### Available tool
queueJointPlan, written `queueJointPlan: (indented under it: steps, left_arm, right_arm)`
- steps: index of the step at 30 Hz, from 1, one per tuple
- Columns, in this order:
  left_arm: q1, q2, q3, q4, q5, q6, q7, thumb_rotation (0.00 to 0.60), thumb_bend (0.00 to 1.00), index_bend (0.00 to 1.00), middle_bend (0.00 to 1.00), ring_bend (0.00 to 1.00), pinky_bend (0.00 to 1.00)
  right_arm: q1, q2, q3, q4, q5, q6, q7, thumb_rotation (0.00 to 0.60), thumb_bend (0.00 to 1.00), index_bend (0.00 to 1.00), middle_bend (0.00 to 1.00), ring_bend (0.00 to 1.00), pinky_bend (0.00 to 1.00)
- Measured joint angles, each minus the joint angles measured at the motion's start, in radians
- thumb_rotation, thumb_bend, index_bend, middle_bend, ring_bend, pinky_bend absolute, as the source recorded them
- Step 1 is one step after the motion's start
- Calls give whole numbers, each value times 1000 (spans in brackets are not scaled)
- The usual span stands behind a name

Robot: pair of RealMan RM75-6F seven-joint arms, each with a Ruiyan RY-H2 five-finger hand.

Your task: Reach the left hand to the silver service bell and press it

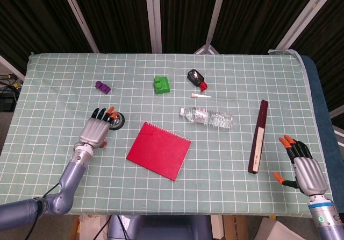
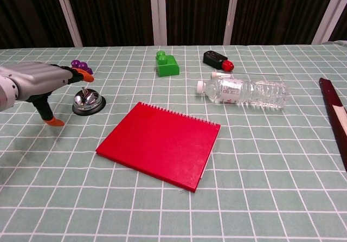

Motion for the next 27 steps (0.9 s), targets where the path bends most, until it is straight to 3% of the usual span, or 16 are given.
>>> queueJointPlan:
  steps: [16,22,27]
  left_arm:
    - [-38,-72,73,112,-73,-18,-2,600,280,0,0,0,0]
    - [-44,-63,65,99,-53,11,-24,600,279,0,0,0,0]
    - [-52,-38,30,52,-17,49,-61,600,279,0,0,0,0]
  right_arm:
    - [-1,-1,2,-2,1,3,4,600,288,0,0,0,0]
    - [-2,-2,2,-1,-2,7,6,600,288,0,0,0,0]
    - [-2,-2,2,0,-3,8,6,600,288,0,0,0,0]
